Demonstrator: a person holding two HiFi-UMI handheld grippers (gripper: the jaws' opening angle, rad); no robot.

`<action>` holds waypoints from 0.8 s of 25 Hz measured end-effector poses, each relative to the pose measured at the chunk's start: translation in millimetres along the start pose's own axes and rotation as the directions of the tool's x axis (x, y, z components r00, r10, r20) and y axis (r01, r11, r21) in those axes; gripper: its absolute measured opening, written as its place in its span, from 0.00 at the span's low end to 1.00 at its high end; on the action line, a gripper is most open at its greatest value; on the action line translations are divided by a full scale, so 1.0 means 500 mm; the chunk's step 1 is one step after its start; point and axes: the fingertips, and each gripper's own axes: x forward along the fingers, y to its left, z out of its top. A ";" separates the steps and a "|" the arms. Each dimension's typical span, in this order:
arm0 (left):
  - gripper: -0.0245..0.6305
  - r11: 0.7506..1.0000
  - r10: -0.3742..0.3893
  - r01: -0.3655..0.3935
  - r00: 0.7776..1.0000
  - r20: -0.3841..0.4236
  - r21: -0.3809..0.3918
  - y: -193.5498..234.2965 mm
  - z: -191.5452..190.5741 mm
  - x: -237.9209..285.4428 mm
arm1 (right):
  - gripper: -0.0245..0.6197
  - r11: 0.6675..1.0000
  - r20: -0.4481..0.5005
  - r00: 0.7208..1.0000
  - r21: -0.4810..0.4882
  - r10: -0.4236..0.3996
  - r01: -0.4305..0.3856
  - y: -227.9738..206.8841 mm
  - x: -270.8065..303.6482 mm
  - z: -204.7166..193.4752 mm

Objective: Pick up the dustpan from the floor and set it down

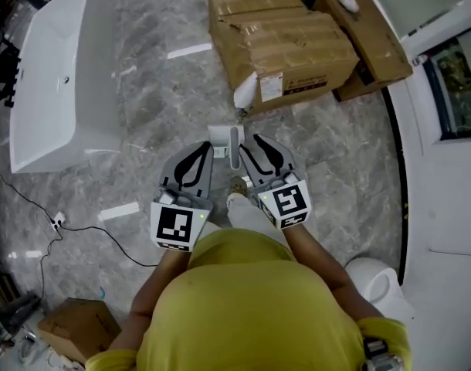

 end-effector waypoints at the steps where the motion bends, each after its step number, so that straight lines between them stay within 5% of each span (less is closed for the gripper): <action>1: 0.04 1.000 0.013 -0.013 1.000 -0.005 -0.006 0.002 -0.002 0.008 | 0.29 1.000 -0.012 1.000 0.004 0.022 -0.022 -0.006 0.008 -0.010; 9: 0.04 0.993 0.109 -0.110 0.993 -0.048 -0.031 0.010 -0.024 0.049 | 0.33 0.973 -0.173 0.957 0.043 0.231 -0.227 -0.029 0.061 -0.123; 20: 0.04 0.995 0.092 -0.096 0.991 -0.100 -0.040 0.017 -0.052 0.087 | 0.47 0.855 -0.286 0.840 0.397 0.462 -0.335 0.005 0.092 -0.251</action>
